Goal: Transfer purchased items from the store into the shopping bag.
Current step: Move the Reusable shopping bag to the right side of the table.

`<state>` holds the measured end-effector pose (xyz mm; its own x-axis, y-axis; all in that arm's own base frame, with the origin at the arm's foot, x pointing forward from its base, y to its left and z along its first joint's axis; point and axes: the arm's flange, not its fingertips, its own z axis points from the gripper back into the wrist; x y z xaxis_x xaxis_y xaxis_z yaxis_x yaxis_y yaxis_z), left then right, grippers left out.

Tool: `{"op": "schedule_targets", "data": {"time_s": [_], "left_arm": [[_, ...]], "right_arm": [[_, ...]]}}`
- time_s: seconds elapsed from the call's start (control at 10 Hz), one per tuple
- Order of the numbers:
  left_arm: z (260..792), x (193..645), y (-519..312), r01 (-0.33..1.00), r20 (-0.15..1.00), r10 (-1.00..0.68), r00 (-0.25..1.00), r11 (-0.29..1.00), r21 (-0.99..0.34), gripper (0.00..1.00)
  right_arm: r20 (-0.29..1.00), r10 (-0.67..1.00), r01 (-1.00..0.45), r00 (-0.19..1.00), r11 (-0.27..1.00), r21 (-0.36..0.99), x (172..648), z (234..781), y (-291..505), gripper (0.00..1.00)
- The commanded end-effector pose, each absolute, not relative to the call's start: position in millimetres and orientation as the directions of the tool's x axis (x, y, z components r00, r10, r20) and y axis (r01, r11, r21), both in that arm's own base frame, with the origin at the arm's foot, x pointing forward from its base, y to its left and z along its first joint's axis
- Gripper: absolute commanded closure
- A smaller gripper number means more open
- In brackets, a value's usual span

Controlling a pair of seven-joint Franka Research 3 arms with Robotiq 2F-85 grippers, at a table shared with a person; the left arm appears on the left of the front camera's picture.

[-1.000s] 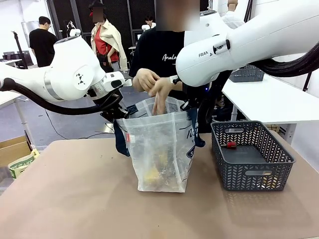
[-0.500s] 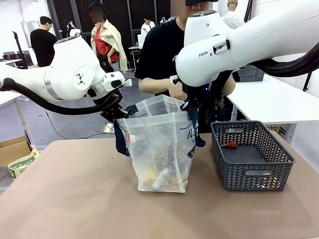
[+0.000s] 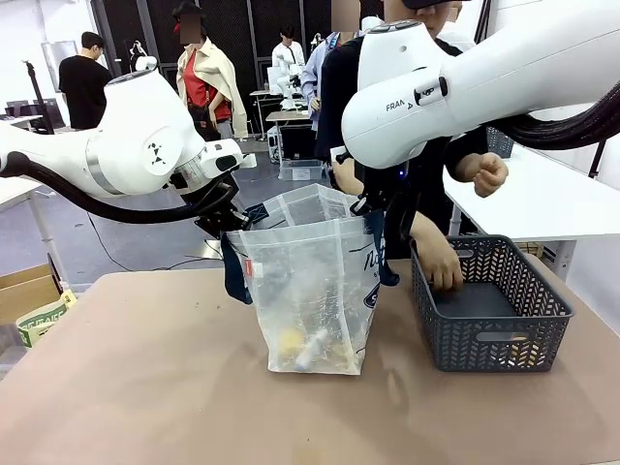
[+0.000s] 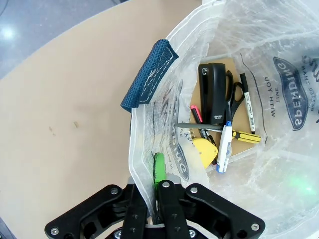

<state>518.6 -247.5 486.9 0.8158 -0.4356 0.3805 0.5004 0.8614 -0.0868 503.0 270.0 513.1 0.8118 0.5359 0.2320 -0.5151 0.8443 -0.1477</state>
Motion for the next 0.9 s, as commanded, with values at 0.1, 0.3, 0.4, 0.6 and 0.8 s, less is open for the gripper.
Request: {"op": "schedule_targets", "data": {"time_s": [0.1,0.3,0.4,0.6,0.8], "left_arm": [[488.0,518.0,-245.8,0.492,0.384,-0.423,0.821,0.865,-0.101,1.00],[488.0,518.0,-245.8,0.492,0.384,-0.423,0.821,0.865,-0.101,1.00],[488.0,518.0,-245.8,0.492,0.384,-0.423,0.821,0.865,-0.101,1.00],[488.0,518.0,-245.8,0.492,0.384,-0.423,0.821,0.865,-0.101,1.00],[488.0,518.0,-245.8,0.492,0.384,-0.423,0.821,0.865,-0.101,1.00]], "right_arm": [[0.237,0.534,-0.514,0.811,0.845,-0.148,502.9,515.5,269.3,1.00],[0.237,0.534,-0.514,0.811,0.845,-0.148,502.9,515.5,269.3,1.00],[0.237,0.534,-0.514,0.811,0.845,-0.148,502.9,515.5,269.3,1.00],[0.237,0.534,-0.514,0.811,0.845,-0.148,502.9,515.5,269.3,1.00],[0.237,0.534,-0.514,0.811,0.845,-0.148,502.9,515.5,269.3,1.00]]}}
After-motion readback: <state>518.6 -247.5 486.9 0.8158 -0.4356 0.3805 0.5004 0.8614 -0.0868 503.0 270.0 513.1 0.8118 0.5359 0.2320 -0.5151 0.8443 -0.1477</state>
